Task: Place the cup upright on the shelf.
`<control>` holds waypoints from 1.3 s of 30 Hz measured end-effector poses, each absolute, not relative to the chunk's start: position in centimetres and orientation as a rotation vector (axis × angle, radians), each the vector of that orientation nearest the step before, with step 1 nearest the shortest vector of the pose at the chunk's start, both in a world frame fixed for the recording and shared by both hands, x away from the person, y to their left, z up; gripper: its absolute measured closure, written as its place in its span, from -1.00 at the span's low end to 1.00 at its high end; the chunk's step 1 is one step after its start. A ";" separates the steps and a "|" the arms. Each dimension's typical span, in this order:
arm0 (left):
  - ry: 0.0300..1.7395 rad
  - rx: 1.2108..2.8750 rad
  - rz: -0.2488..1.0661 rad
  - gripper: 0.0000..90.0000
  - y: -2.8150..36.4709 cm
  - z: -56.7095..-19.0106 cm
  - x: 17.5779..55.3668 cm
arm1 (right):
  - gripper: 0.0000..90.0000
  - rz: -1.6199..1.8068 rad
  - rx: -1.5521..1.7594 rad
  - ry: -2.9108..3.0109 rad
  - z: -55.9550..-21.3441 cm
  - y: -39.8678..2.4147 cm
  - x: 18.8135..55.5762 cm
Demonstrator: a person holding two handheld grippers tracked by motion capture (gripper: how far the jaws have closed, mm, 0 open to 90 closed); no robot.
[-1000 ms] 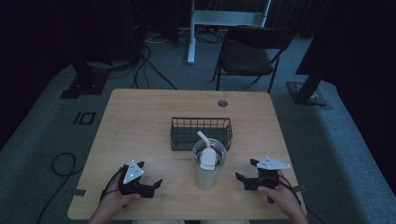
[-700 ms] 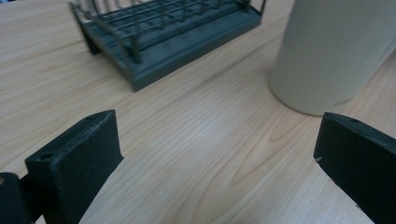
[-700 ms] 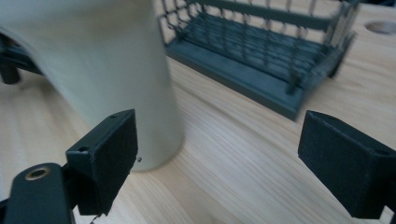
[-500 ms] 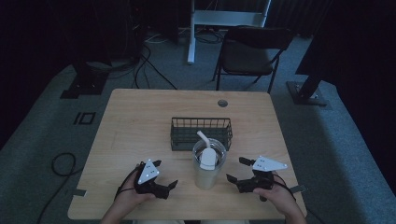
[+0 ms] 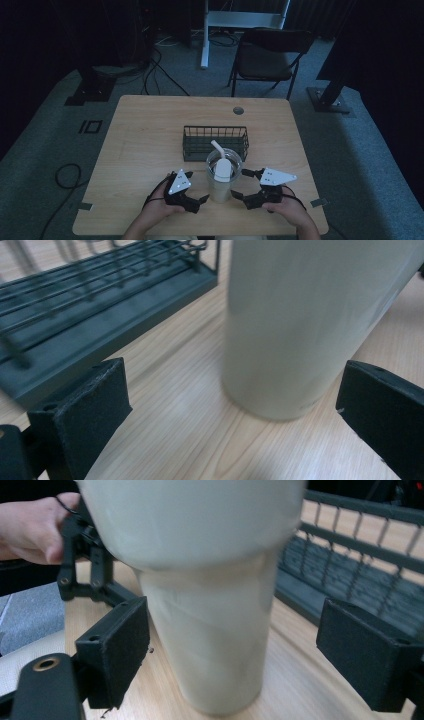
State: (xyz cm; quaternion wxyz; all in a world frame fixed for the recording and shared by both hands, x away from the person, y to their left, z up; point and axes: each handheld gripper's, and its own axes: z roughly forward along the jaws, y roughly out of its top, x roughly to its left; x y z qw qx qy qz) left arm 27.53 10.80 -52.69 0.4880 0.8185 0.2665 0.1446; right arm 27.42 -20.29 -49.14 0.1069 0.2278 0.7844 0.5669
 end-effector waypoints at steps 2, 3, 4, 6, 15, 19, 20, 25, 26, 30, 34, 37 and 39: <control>0.629 1.996 0.335 -0.98 9.7 -52.9 27.8 | -0.68 1.710 0.654 2.304 -49.1 -20.0 27.6; 0.618 1.997 0.319 -0.95 9.4 -52.9 27.9 | -0.66 1.726 0.651 2.300 -49.1 -19.8 27.7; 0.618 1.997 0.319 -0.94 9.4 -52.9 27.9 | -0.66 1.731 0.628 2.299 -49.1 -19.7 27.9; 0.596 2.002 0.300 -0.92 8.8 -53.0 27.9 | -0.67 1.731 0.589 2.312 -49.0 -19.3 28.1; 0.527 1.965 0.275 -0.71 6.8 -52.9 27.9 | -0.71 1.756 0.515 2.315 -49.4 -18.2 28.6; 0.496 1.970 0.304 -0.74 6.3 -52.9 28.1 | -0.75 1.764 0.500 2.316 -49.6 -17.9 28.9; 0.488 1.962 0.304 -0.75 6.1 -53.0 28.2 | -0.76 1.764 0.493 2.318 -49.6 -17.8 29.0; 0.466 1.940 0.293 -0.75 6.1 -53.2 28.5 | -0.80 1.749 0.449 2.318 -49.7 -17.2 29.4; 0.462 1.941 0.293 -0.75 6.1 -53.2 28.6 | -0.81 1.750 0.444 2.313 -49.7 -17.0 29.4; 0.460 1.947 0.305 -0.75 5.9 -53.0 28.7 | -0.81 1.754 0.442 2.305 -49.8 -16.6 29.6; 0.443 1.962 0.311 -0.75 5.8 -52.7 28.8 | -0.81 1.757 0.441 2.302 -49.8 -16.5 29.7; 0.454 1.963 0.281 -0.75 5.8 -52.4 28.9 | -0.81 1.770 0.454 2.303 -49.8 -16.4 29.8; 0.459 1.942 0.258 -0.76 5.8 -52.1 29.1 | -0.81 1.802 0.469 2.288 -49.7 -16.4 30.0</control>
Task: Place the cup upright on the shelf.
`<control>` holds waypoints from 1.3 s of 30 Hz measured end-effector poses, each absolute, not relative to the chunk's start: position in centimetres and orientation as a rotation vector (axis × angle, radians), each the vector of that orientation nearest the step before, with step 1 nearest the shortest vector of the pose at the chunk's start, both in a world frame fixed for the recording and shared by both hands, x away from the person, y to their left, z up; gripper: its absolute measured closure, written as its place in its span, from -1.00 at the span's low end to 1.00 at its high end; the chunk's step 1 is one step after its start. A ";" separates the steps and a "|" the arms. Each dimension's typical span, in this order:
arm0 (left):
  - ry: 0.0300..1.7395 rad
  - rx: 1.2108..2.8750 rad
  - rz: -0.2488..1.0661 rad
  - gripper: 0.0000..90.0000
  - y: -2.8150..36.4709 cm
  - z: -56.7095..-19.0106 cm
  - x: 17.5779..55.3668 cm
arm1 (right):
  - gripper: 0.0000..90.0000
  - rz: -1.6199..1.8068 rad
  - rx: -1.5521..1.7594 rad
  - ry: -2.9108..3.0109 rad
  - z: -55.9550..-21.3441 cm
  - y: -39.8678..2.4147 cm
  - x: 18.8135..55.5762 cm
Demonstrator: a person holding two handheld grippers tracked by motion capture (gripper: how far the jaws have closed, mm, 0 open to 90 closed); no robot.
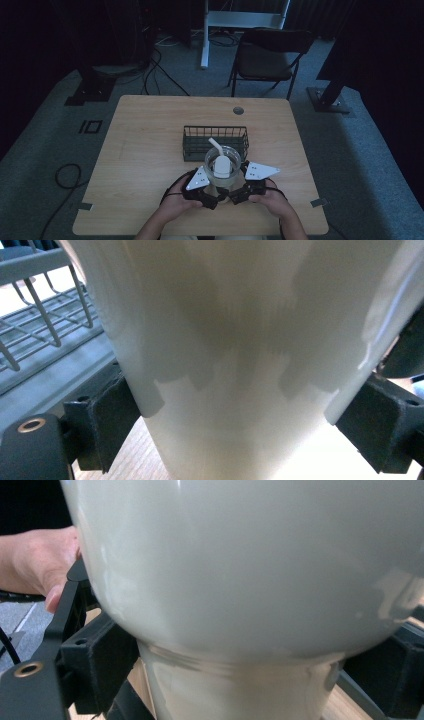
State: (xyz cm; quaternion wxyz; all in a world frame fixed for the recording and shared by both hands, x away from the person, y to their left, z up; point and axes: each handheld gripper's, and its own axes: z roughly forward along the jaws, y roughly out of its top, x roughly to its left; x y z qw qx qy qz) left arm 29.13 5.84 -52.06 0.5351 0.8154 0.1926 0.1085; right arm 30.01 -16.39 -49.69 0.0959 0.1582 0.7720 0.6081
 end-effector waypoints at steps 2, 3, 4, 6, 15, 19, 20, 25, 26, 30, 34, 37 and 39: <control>0.453 1.924 0.256 -0.76 5.9 -51.7 29.3 | -0.81 1.808 0.458 2.281 -49.3 -16.4 30.1; 0.450 1.921 0.258 -0.76 5.9 -51.4 29.3 | -0.81 1.809 0.452 2.275 -49.0 -16.3 30.2; 0.450 1.921 0.258 -0.75 5.9 -51.4 29.3 | -0.81 1.808 0.448 2.275 -48.7 -16.3 30.2; 0.446 1.915 0.263 -0.75 6.0 -50.7 29.5 | -0.81 1.808 0.439 2.273 -48.4 -16.3 30.3; 0.413 1.917 0.304 -0.75 6.9 -47.2 31.4 | -0.81 1.844 0.376 2.222 -45.4 -15.5 32.1; 0.412 1.916 0.314 -0.75 7.2 -46.4 32.0 | -0.81 1.841 0.358 2.224 -44.3 -15.1 33.0; 0.419 1.908 0.312 -0.75 7.3 -45.9 32.4 | -0.81 1.841 0.355 2.223 -44.0 -15.0 33.3; 0.413 1.901 0.332 -0.75 7.7 -44.5 33.8 | -0.81 1.848 0.335 2.210 -42.7 -14.6 34.7; 0.407 1.903 0.334 -0.75 7.8 -44.1 34.1 | -0.81 1.851 0.334 2.205 -42.4 -14.5 34.9; 0.392 1.902 0.346 -0.75 7.9 -43.0 34.9 | -0.81 1.862 0.305 2.188 -41.1 -14.4 36.0; 0.379 1.906 0.351 -0.76 8.1 -41.6 36.4 | -0.81 1.868 0.301 2.176 -40.1 -14.3 37.1; 0.383 1.914 0.348 -0.76 8.0 -41.1 37.4 | -0.81 1.865 0.315 2.172 -39.7 -14.3 38.0; 0.383 1.917 0.348 -0.76 8.0 -41.0 37.7 | -0.81 1.875 0.325 2.165 -39.5 -14.3 38.6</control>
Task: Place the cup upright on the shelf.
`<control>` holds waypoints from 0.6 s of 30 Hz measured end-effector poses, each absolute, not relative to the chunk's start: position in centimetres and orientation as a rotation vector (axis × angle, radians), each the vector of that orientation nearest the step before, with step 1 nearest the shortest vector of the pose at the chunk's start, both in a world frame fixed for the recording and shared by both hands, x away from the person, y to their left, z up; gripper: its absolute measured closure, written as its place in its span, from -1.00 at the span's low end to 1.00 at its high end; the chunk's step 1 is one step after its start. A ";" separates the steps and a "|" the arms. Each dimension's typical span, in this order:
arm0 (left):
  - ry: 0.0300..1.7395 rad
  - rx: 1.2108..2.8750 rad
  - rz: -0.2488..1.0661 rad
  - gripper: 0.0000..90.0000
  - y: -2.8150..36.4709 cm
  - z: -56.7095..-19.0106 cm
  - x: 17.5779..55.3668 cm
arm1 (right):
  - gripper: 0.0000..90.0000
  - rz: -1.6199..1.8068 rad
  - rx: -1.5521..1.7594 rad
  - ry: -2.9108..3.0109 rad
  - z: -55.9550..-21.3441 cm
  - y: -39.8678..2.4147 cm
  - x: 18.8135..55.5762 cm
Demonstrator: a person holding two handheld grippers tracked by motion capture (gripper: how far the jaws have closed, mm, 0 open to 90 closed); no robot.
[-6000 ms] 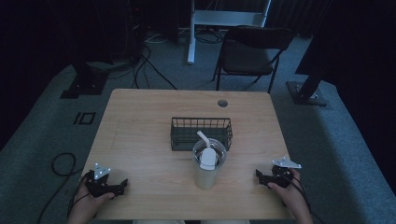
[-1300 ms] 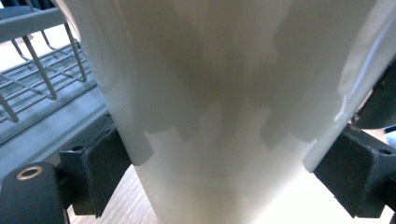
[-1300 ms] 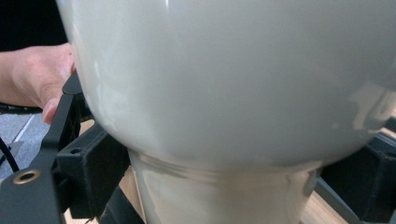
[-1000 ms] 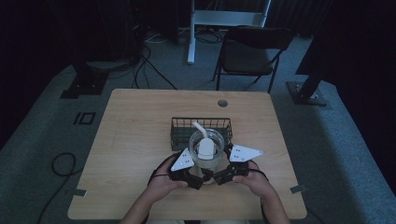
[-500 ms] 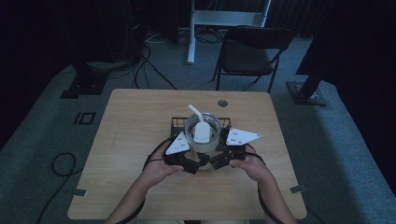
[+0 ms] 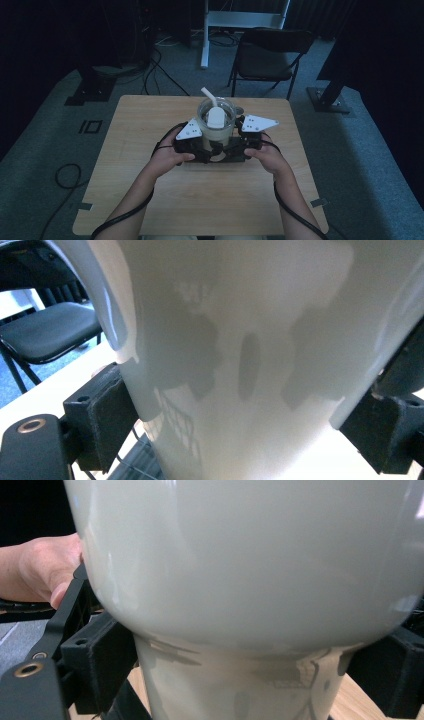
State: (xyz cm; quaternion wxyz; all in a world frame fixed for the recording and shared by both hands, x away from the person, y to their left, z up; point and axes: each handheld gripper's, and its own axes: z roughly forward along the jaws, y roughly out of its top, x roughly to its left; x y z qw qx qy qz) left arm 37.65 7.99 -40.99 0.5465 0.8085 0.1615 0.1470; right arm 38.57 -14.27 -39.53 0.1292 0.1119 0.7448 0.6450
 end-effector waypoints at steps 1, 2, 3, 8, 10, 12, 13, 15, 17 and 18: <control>0.385 1.915 0.343 -0.76 7.9 -40.9 37.9 | -0.81 1.875 0.325 2.165 -39.5 -14.3 38.6; 0.386 1.912 0.339 -0.76 7.9 -40.9 38.2 | -0.81 1.874 0.333 2.164 -39.4 -14.3 39.1; 0.383 1.910 0.340 -0.76 7.9 -40.8 38.5 | -0.81 1.872 0.338 2.163 -39.3 -14.3 39.3; 0.377 1.922 0.360 -0.76 7.5 -40.5 39.9 | -0.81 1.849 0.351 2.170 -38.9 -14.5 40.6; 0.388 1.922 0.343 -0.76 7.4 -40.4 40.4 | -0.81 1.853 0.369 2.176 -38.9 -14.6 41.1; 0.388 1.928 0.339 -0.76 7.2 -40.5 41.1 | -0.81 1.850 0.373 2.174 -39.0 -14.7 41.5; 0.392 1.930 0.334 -0.76 7.1 -40.6 41.4 | -0.81 1.852 0.382 2.174 -39.0 -14.8 41.8; 0.394 1.935 0.333 -0.76 7.1 -40.7 41.7 | -0.81 1.852 0.394 2.171 -39.2 -14.8 42.0; 0.401 1.954 0.350 -0.76 6.9 -40.8 42.1 | -0.81 1.852 0.415 2.169 -39.5 -14.8 42.5; 0.404 1.961 0.353 -0.76 6.9 -40.9 42.3 | -0.81 1.851 0.421 2.172 -39.6 -14.8 42.7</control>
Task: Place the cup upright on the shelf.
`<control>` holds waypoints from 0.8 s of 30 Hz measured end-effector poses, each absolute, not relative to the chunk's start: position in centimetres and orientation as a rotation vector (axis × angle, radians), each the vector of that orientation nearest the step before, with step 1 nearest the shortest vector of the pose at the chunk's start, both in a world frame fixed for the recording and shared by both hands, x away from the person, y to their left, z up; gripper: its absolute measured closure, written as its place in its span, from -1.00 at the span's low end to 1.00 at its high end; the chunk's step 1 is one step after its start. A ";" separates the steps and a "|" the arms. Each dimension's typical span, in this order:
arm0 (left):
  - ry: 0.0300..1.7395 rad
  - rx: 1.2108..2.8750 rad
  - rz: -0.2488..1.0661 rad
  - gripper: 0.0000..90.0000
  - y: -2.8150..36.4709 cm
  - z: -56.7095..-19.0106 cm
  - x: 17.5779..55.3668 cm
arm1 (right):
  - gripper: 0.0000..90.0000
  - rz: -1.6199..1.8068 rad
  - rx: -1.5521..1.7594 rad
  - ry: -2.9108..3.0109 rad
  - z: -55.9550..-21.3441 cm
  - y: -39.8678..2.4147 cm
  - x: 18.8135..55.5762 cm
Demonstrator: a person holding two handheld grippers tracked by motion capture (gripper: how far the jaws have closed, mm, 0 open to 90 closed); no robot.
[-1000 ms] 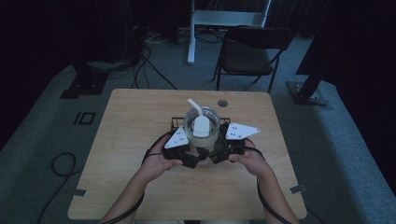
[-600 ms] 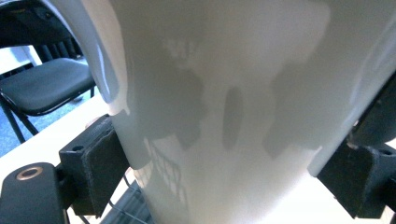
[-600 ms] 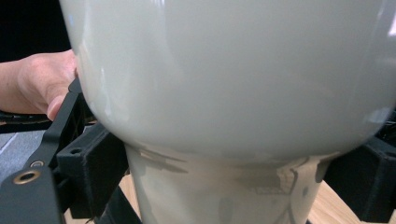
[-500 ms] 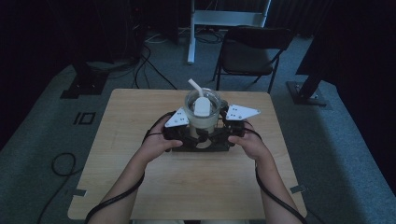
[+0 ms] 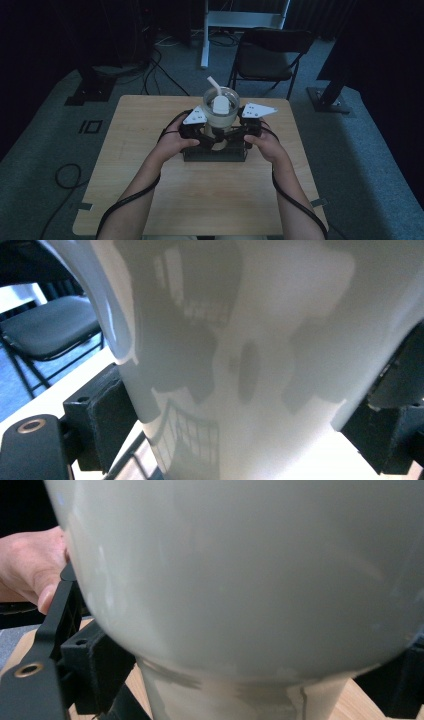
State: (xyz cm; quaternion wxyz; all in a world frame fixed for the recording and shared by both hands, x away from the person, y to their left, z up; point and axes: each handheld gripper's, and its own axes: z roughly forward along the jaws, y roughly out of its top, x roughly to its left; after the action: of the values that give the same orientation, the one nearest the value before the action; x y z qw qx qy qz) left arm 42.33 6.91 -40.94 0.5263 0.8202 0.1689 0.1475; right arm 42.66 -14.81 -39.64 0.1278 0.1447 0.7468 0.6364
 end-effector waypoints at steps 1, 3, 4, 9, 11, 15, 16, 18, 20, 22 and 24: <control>0.402 1.955 0.359 -0.76 6.9 -41.0 42.5 | -0.81 1.845 0.425 2.181 -39.8 -14.8 42.9; 0.415 1.941 0.343 -0.76 7.0 -41.2 42.9 | -0.81 1.837 0.422 2.179 -39.8 -14.7 43.3; 0.419 1.931 0.344 -0.76 7.0 -41.3 43.0 | -0.81 1.835 0.427 2.182 -39.8 -14.6 43.5; 0.436 1.933 0.339 -0.76 7.1 -41.9 43.8 | -0.81 1.810 0.443 2.206 -40.0 -14.3 44.4; 0.448 1.926 0.323 -0.76 7.1 -42.1 44.1 | -0.81 1.796 0.457 2.223 -40.1 -14.3 44.7; 0.464 1.914 0.318 -0.76 7.0 -42.3 44.5 | -0.81 1.795 0.469 2.217 -40.2 -14.2 45.1; 0.468 1.918 0.324 -0.76 6.9 -42.3 44.5 | -0.81 1.790 0.476 2.219 -40.2 -14.2 45.2; 0.466 1.935 0.335 -0.76 7.0 -42.6 44.6 | -0.81 1.769 0.488 2.229 -40.4 -14.2 45.2; 0.466 1.955 0.347 -0.76 7.0 -43.0 44.6 | -0.81 1.747 0.496 2.245 -40.7 -14.1 45.3; 0.473 1.963 0.349 -0.76 7.0 -43.4 44.7 | -0.81 1.733 0.504 2.262 -41.2 -14.0 45.4; 0.490 1.954 0.335 -0.76 7.0 -43.9 44.7 | -0.81 1.733 0.515 2.266 -41.6 -14.0 45.5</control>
State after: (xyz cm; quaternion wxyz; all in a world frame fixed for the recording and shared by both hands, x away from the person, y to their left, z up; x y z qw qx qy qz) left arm 44.69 6.95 -43.86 0.5224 0.8159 0.2044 0.1399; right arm 45.47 -14.00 -41.64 0.1210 0.1764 0.7759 0.5934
